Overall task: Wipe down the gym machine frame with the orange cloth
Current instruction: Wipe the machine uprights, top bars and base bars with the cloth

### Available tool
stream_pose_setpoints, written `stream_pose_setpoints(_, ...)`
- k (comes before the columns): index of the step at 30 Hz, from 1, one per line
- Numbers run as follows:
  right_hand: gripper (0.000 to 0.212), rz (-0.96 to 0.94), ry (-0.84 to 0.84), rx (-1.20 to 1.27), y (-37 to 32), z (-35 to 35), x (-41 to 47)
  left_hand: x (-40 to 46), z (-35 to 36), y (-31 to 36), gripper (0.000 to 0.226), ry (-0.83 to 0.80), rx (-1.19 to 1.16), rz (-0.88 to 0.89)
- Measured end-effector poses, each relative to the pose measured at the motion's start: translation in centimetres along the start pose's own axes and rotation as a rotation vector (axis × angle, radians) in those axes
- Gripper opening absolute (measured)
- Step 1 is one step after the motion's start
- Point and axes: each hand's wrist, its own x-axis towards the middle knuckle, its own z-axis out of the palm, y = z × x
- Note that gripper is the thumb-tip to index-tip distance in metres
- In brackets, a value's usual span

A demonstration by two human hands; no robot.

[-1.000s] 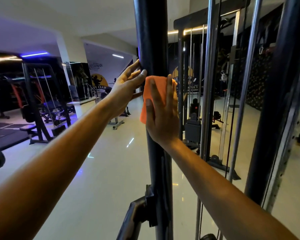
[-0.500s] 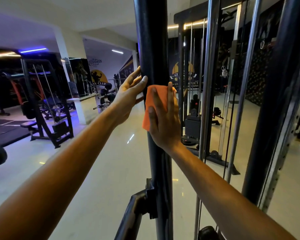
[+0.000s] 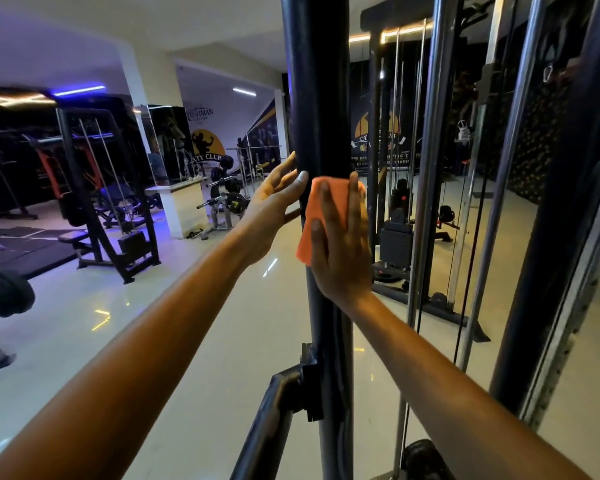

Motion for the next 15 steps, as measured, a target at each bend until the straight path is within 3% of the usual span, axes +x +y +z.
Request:
stream_pose_setpoints(3, 0.062, 0.001, 0.02, -0.047, 0.6, 0.4, -1.2, -0.1, 0.1, -0.3, 0.066, -0.017, 0.006, -0.005)
stream_pose_setpoints(9, 0.069, -0.007, -0.13, -0.068, 3.8, 1.4, -13.1, -1.8, 0.3, -2.7, 0.064, -0.039, -0.014, -0.038)
stream_pose_setpoints(15, 0.062, 0.005, -0.037, 0.003, 1.2, 0.6, -3.8, -1.9, 0.6, -3.2, 0.061, -0.007, -0.008, -0.046)
